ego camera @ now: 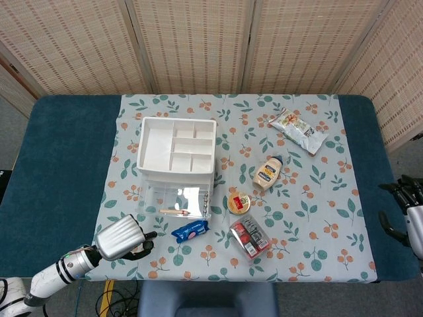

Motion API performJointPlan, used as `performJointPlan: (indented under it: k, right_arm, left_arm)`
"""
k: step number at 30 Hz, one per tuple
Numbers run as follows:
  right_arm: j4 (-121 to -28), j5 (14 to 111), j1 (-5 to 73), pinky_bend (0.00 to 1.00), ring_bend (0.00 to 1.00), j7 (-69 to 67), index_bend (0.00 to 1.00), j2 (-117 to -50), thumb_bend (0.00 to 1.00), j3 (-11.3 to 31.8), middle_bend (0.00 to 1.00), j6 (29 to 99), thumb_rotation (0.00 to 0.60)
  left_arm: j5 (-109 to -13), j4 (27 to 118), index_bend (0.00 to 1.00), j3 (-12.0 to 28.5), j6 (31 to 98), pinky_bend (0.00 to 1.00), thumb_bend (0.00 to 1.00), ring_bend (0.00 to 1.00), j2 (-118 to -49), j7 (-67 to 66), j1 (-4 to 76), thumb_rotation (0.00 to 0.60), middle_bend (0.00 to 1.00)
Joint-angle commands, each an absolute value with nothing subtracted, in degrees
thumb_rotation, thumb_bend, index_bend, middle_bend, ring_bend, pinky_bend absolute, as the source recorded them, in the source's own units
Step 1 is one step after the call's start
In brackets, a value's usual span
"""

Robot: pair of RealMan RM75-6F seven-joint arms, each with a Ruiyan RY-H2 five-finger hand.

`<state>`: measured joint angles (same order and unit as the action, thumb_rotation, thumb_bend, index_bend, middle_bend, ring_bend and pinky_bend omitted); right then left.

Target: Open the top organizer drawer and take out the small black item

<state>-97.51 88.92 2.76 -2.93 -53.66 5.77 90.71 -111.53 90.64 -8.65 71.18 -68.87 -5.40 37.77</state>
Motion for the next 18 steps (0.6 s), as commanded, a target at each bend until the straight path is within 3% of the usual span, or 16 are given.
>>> performJointPlan:
  k: [1, 18]
  right_arm:
    - [-97.45, 88.83, 2.61, 0.24, 0.15, -2.94, 0.23, -53.60, 0.43, 5.68, 0.30, 90.77, 0.600]
    - [-97.61, 88.81, 2.39, 0.24, 0.15, -2.53, 0.23, -53.65, 0.43, 5.56, 0.30, 90.95, 0.600]
  left_arm:
    - [-111.97, 87.36, 0.55, -9.65, 70.04, 1.00, 0.34, 1.00, -72.13, -4.60, 36.98, 0.600, 1.00]
    - [-108.67, 72.88, 0.55, -8.57, 67.52, 1.00, 0.34, 1.00, -83.31, -2.05, 36.26, 0.600, 1.00]
